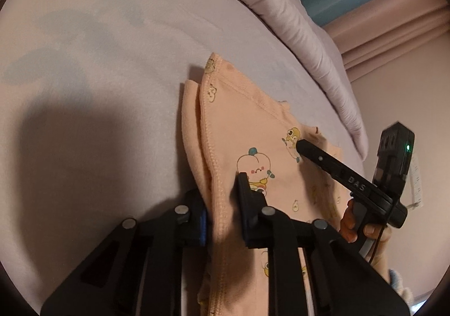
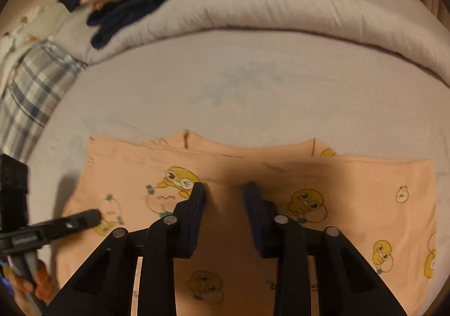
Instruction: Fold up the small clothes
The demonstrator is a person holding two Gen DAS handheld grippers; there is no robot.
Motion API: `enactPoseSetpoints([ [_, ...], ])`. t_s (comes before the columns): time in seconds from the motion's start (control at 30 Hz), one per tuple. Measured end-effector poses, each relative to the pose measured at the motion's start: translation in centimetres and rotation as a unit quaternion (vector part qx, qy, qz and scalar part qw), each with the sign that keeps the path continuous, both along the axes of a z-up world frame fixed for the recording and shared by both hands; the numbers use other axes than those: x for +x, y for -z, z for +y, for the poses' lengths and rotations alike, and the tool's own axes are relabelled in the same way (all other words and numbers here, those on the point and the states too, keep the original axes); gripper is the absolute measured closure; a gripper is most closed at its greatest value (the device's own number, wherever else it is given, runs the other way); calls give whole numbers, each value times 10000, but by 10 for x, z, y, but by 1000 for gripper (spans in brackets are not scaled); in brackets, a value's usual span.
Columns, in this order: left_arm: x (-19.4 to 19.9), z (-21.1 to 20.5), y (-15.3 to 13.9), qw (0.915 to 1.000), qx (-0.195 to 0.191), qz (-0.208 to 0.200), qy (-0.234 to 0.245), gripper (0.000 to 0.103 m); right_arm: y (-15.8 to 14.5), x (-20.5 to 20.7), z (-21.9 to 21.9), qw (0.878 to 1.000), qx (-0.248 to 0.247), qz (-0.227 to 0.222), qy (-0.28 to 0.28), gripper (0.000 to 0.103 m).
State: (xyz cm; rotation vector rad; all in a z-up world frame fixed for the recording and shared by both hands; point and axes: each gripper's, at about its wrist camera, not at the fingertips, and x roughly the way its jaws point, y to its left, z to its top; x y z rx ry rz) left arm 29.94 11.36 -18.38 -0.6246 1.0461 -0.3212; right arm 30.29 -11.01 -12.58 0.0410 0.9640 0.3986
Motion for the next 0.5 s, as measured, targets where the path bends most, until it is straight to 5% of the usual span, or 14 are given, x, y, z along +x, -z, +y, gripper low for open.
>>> enactPoseSetpoints([
  [0.27,5,-6,-3,9998,202,70,45,85,-25,-49,-7,9986,-79,-322,-411,76],
  [0.5,6,-10,-6,9993,347,149,2,85,-3,-87,-11,9966,-376,-127,-723,76],
])
